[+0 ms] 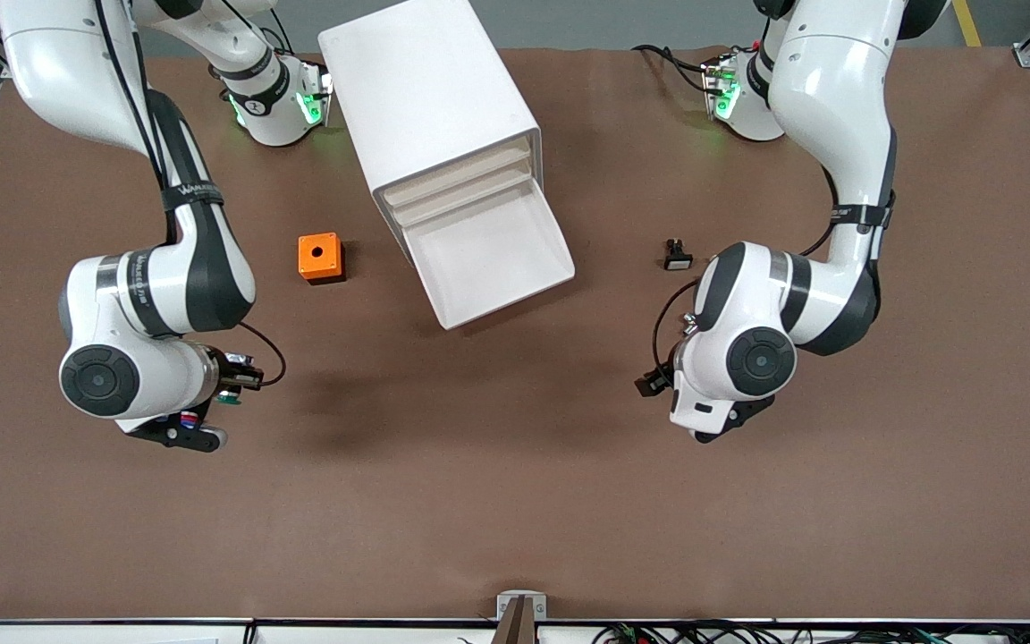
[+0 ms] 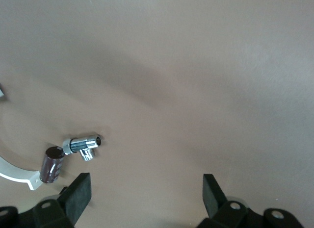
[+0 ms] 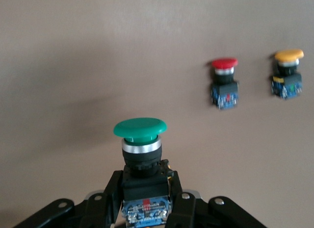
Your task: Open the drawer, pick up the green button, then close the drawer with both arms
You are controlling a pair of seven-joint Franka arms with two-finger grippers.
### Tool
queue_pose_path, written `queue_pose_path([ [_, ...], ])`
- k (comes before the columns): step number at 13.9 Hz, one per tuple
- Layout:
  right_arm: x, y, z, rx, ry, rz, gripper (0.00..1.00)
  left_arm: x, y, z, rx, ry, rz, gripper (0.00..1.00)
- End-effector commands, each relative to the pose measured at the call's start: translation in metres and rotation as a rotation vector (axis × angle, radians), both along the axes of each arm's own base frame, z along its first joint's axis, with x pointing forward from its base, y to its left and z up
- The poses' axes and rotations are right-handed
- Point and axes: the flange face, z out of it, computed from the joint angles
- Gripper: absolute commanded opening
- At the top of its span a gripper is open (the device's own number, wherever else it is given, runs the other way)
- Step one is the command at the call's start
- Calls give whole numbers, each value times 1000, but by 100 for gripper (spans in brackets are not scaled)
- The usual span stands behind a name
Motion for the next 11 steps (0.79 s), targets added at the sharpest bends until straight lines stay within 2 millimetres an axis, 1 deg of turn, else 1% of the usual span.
queue_pose_path([
  [1, 7, -22, -32, 8, -25, 31, 12, -22, -48, 8, -37, -40, -75, 100],
  [2, 7, -23, -40, 15, -13, 61, 13, -33, -68, 7, -41, -45, -103, 100],
  [3, 7, -25, -56, 14, -4, 62, 12, -46, -85, 1, -38, -39, -132, 100],
  [4, 5, -30, -70, 20, -16, 64, 13, -54, -92, 3, -45, -49, -143, 100],
  [5, -2, -30, -90, 25, -36, 72, 13, -63, -96, -7, -51, -60, -147, 100],
  [6, -10, -29, -105, 31, -55, 79, 13, -80, -108, -19, -76, -89, -165, 100],
  [7, -15, -29, -115, 35, -63, 82, 13, -94, -115, -33, -92, -118, -172, 100],
  [9, -14, -31, -117, 36, -72, 81, 13, -113, -128, -49, -106, -140, -190, 100],
  [10, -15, -31, -118, 36, -70, 81, 13, -116, -132, -49, -110, -135, -183, 100],
  [11, -14, -34, -118, 37, -75, 78, 13, -124, -140, -51, -122, -119, -169, 100],
])
